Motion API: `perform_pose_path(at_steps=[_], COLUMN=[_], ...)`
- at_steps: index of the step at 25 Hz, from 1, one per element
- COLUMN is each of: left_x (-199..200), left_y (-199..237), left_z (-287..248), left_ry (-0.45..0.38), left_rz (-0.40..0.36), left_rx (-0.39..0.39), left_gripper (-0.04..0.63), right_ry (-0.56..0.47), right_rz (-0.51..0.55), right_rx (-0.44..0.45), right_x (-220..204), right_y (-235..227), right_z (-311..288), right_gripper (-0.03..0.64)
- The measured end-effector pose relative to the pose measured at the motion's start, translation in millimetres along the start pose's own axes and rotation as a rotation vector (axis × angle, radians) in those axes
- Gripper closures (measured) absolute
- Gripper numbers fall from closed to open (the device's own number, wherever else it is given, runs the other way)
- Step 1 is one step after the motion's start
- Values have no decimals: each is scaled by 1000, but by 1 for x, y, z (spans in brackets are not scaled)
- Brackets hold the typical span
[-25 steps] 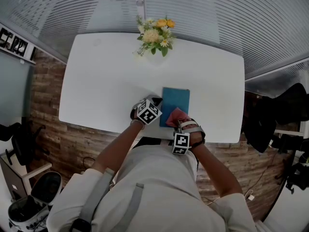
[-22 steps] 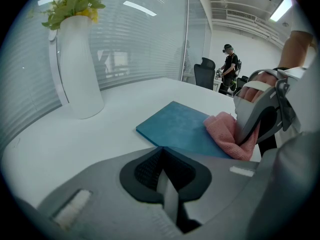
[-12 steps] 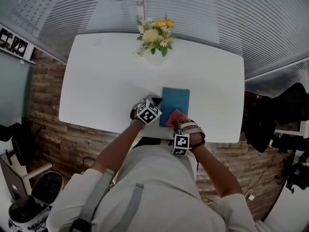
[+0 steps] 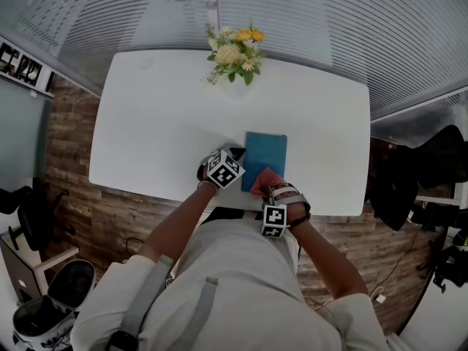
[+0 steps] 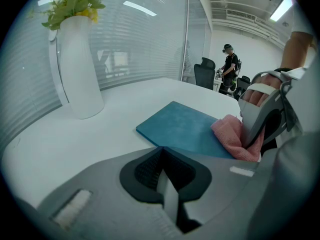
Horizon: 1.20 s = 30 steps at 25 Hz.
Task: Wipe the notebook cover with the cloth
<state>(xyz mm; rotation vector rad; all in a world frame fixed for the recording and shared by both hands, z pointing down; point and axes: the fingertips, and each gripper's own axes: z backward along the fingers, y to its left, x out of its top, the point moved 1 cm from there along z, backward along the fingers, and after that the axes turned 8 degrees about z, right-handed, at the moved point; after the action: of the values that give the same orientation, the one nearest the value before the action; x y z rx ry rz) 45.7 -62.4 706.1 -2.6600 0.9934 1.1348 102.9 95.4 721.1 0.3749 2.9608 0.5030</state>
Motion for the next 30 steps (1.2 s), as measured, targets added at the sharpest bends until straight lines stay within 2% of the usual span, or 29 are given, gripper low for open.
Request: perform_pose_path(at_steps=[11, 16, 18, 22, 27, 30], left_x=[0, 0, 0, 0, 1, 0], left_y=[1, -1, 0, 1, -1, -1], left_z=[0, 2, 0, 0, 1, 1], left_ry=[1, 2, 3, 4, 3, 4], left_rz=[3, 4, 5, 3, 4, 4], left_rx=[-3, -2, -4, -7, -7, -8], left_gripper=[594, 592, 593, 593, 592, 594], right_ry=[-11, -36, -58, -85, -18, 19], right_rz=[13, -11, -42, -85, -77, -72], right_rx=[31, 119, 127, 28, -154, -224], right_x=[2, 4, 6, 2, -32, -51], right_y=[2, 5, -3, -42, -97, -123], right_z=[2, 6, 11, 27, 35, 35], right_gripper=[606, 600, 597, 591, 591, 591])
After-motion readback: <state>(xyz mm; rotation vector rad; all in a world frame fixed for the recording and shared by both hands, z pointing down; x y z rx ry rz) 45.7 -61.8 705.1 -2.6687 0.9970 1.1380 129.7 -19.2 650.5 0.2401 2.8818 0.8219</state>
